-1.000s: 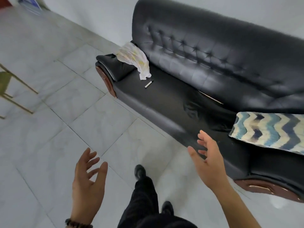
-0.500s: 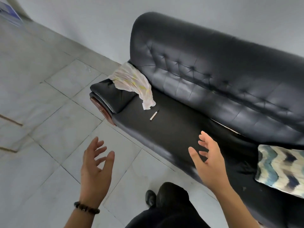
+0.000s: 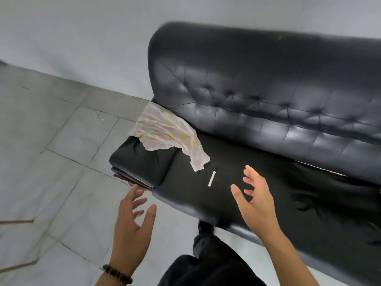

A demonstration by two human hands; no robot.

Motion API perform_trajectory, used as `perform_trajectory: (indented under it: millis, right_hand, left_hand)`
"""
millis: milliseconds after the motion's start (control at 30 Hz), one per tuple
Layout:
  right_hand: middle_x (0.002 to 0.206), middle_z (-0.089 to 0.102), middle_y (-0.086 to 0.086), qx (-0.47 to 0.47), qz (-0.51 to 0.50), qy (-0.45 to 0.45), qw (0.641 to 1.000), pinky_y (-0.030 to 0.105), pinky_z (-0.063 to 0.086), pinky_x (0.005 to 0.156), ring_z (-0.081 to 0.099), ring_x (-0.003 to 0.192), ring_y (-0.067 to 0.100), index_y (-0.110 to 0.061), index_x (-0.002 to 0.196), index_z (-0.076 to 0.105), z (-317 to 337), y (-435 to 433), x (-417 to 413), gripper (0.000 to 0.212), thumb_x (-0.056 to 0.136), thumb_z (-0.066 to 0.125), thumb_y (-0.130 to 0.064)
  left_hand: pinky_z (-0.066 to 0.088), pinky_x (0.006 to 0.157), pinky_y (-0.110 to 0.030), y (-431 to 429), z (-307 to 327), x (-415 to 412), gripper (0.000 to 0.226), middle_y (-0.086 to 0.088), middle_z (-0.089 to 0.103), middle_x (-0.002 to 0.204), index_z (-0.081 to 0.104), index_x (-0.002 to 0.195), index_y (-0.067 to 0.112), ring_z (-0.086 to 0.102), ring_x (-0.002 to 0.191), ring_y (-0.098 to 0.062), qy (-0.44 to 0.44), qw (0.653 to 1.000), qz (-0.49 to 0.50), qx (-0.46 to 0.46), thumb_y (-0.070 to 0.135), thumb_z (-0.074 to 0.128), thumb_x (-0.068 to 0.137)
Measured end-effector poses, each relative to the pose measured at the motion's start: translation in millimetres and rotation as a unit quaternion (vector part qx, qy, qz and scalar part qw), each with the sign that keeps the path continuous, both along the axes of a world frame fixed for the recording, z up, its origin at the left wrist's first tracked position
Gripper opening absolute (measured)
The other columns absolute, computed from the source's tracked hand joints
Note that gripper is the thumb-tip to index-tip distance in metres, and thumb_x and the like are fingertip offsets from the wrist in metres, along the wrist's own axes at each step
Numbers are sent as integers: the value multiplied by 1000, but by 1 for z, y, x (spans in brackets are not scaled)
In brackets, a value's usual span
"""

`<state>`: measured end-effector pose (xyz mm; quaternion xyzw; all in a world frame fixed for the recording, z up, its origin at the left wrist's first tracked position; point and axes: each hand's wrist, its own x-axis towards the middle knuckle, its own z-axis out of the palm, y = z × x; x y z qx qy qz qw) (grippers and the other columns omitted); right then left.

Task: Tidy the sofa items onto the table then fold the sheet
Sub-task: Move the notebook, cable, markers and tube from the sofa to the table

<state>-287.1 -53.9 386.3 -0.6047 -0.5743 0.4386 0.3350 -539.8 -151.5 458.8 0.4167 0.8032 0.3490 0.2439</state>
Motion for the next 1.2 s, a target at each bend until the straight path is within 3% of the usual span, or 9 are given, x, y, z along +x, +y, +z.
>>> perform_trajectory:
  millis: [233,533,633,700,833,933,1033,1100,1200]
  right_hand:
    - [133,41,-27,-63,-25,-37,997,13,42,86,44,122,-10,-42,142,36,-31,61,-52,61,89,66,-35]
    - [132,38,-29,-186,-109,-117,969,5,38,80,43,115,-16,-45,141,33,-176,94,-92,59,90,63,-42]
    - [141,37,-20,-207,-114,-122,964,9,40,84,45,120,-8,-40,144,31,-236,110,-112,60,92,62,-40]
    - [145,33,-13,-214,-110,-134,961,21,45,90,48,122,2,-37,146,29,-278,123,-126,62,92,61,-40]
    - [158,13,1,-226,-113,-187,949,36,40,102,33,139,22,-32,154,15,-362,143,-153,75,93,60,-36]
    - [161,-16,9,-237,-86,-259,932,44,33,111,8,148,35,-32,156,3,-410,150,-168,82,95,57,-33]
    - [161,-21,11,-289,-50,-278,915,48,31,113,-4,149,38,-28,157,0,-443,138,-176,79,97,52,-33]
    - [162,-17,10,-314,-7,-300,901,46,35,113,-10,149,35,-22,157,3,-454,125,-178,72,100,46,-31]
    - [164,-8,8,-299,32,-357,884,40,39,108,-5,151,31,-15,156,11,-456,110,-175,65,100,44,-21]
  left_hand:
    - [44,81,-15,97,-45,-71,59,11,51,125,37,142,24,55,108,2,-19,998,-56,-36,17,63,90]
    - [47,91,-24,215,-237,-117,58,10,45,128,36,140,29,51,113,0,-73,965,-195,-161,18,64,90]
    - [41,87,-16,263,-304,-117,62,5,40,136,34,145,22,50,113,-2,-36,947,-268,-176,23,63,91]
    - [44,89,-23,297,-347,-110,63,1,37,140,33,146,20,49,118,-8,-4,933,-321,-163,25,63,91]
    - [44,96,-40,353,-430,-83,67,-9,32,148,33,147,16,37,132,-26,108,885,-440,-107,27,63,88]
    - [29,110,-52,378,-484,-66,78,-15,7,160,24,151,22,11,145,-38,231,802,-543,-88,34,63,86]
    - [20,113,-58,377,-524,-63,87,-9,-11,161,4,154,32,-8,147,-37,303,725,-595,-169,49,57,87]
    - [19,114,-59,363,-541,-70,83,-5,-2,162,0,153,33,-6,147,-35,314,695,-601,-239,54,50,90]
    - [35,105,-52,334,-542,-96,62,-14,37,145,30,149,25,25,137,-36,292,740,-549,-254,44,50,94]
